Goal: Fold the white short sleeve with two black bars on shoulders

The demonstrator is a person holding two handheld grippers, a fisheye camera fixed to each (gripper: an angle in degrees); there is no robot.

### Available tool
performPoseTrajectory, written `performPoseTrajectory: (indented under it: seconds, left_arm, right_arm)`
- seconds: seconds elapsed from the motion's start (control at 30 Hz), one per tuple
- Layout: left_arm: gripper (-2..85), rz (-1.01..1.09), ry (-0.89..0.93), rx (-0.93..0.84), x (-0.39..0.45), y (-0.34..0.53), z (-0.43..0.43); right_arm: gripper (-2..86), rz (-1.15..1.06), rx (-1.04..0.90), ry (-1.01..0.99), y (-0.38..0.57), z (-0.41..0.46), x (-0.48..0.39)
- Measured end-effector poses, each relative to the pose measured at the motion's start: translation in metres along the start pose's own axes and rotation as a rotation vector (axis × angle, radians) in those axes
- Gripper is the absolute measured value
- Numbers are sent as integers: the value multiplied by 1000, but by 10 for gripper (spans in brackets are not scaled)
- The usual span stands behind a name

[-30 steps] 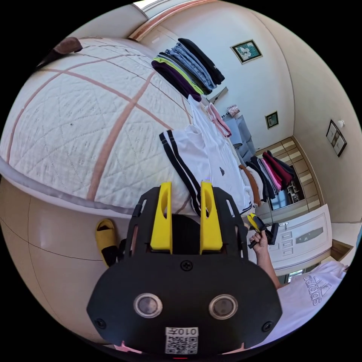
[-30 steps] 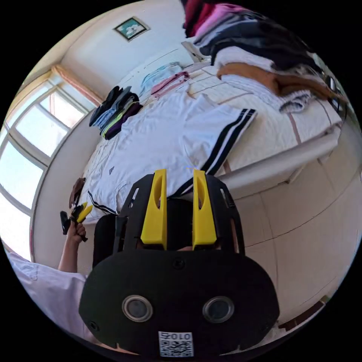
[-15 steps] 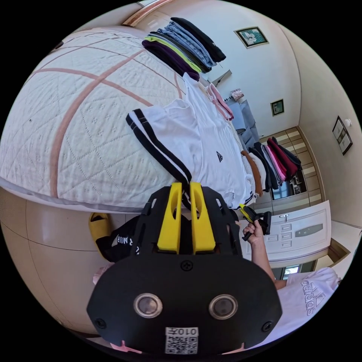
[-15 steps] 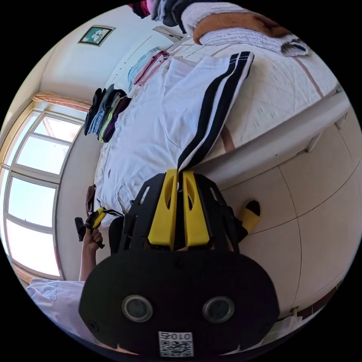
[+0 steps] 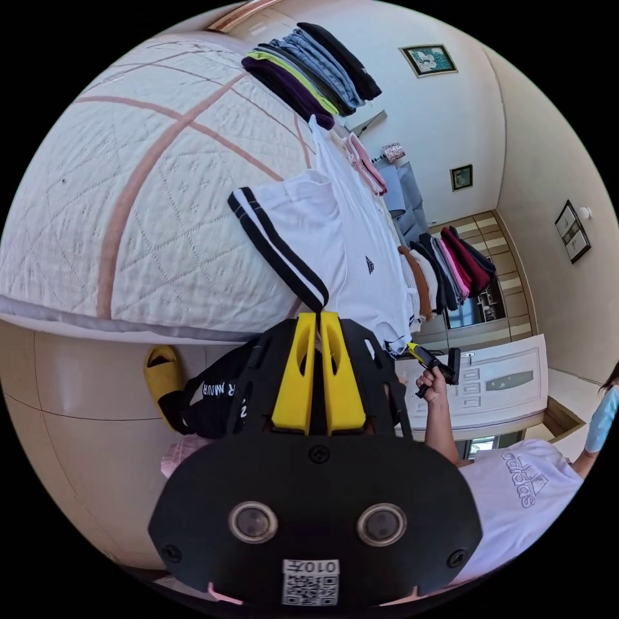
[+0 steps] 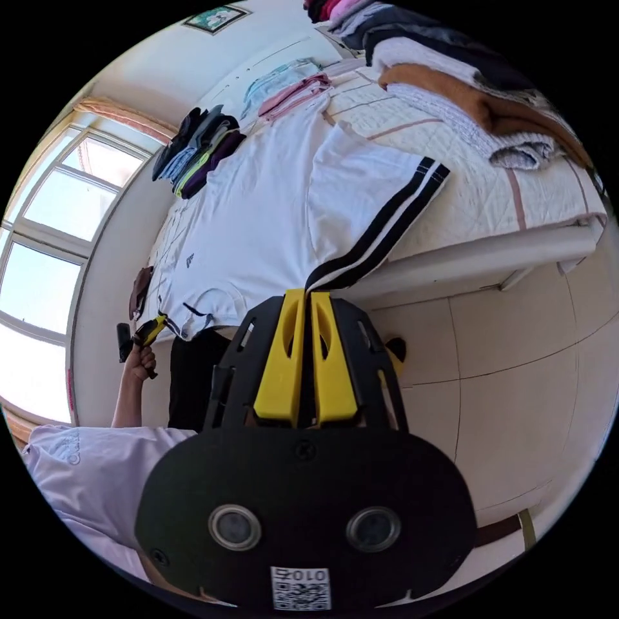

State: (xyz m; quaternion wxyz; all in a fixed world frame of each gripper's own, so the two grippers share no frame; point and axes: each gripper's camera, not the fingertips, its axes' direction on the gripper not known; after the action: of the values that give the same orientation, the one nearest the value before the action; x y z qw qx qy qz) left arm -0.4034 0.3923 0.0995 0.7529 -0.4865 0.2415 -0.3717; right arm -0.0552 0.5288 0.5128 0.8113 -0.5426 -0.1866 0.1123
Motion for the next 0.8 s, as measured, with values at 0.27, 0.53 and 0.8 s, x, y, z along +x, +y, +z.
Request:
performPoseTrajectory:
  seconds: [0.27,0.53,0.8]
  left_arm:
    - [4,12,-33,-23,-5,12,28]
    - [33,-23,-143,120,-8,46,-11]
    - [40,-45,-130,296,1,28,-3]
  right_arm:
    - [39,21,12,-100,6,14,8]
    - [63,67,143,206,23,-7,-22]
    - [75,-466,204,133,-19,4,-215]
